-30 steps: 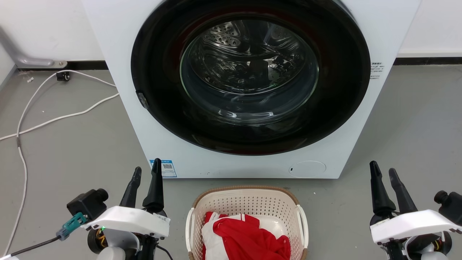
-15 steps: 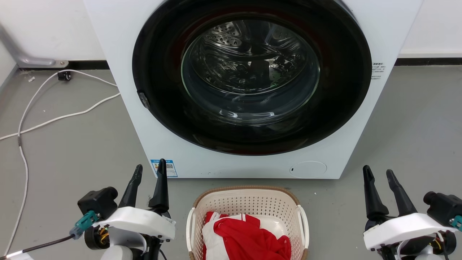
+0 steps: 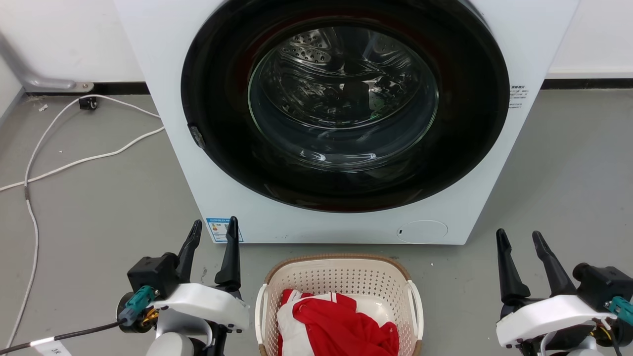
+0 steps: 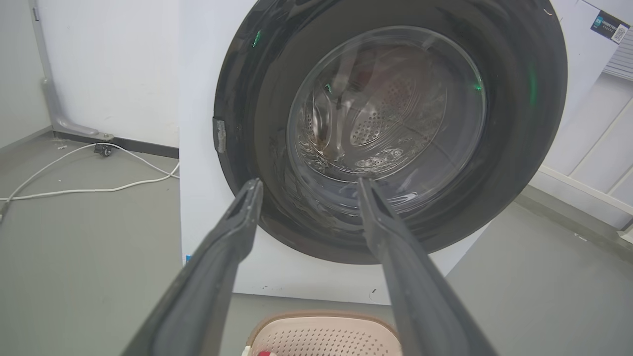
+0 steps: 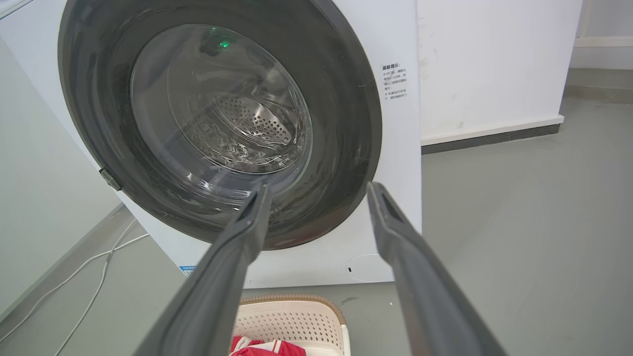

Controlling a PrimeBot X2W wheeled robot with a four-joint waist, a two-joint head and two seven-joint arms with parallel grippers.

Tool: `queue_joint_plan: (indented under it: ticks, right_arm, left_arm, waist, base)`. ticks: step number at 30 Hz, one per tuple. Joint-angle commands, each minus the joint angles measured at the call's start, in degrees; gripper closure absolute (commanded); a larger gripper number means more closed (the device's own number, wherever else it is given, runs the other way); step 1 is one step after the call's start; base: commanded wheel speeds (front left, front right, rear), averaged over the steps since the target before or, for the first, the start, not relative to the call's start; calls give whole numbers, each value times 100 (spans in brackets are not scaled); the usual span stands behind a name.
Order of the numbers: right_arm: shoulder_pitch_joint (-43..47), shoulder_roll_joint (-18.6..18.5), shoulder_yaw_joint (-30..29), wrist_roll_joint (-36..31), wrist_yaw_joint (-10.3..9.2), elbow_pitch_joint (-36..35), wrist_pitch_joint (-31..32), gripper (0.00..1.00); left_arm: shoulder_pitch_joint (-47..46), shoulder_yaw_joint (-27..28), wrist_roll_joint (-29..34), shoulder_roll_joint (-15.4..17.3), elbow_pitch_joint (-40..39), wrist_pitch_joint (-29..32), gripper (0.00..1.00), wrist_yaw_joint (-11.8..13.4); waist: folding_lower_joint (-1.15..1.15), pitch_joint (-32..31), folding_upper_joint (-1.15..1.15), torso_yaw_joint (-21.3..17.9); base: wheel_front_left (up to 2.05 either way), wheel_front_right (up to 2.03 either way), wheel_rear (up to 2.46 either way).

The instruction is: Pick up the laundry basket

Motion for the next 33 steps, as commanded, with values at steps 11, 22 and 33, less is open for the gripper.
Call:
queue_joint_plan:
  ticks: [11,22,33]
  right_arm:
    - [51,17,1,-634,0,-94,-128,0]
    - [72,22,-3,-1128,-1,-93,-202,0]
    - [103,27,0,-1541,-1,-95,-277,0]
  left_arm:
    - [-117,-85,633,-4,67,-173,0,83]
    - [-144,-141,1090,-8,152,-286,0,108]
    - [-147,-174,1474,-12,226,-388,0,156]
  waist:
    - [0,-10,0,8]
    - [0,-4,0,8]
    - [0,1,0,7]
  base:
    - [0,0,0]
    - [0,0,0]
    - [0,0,0]
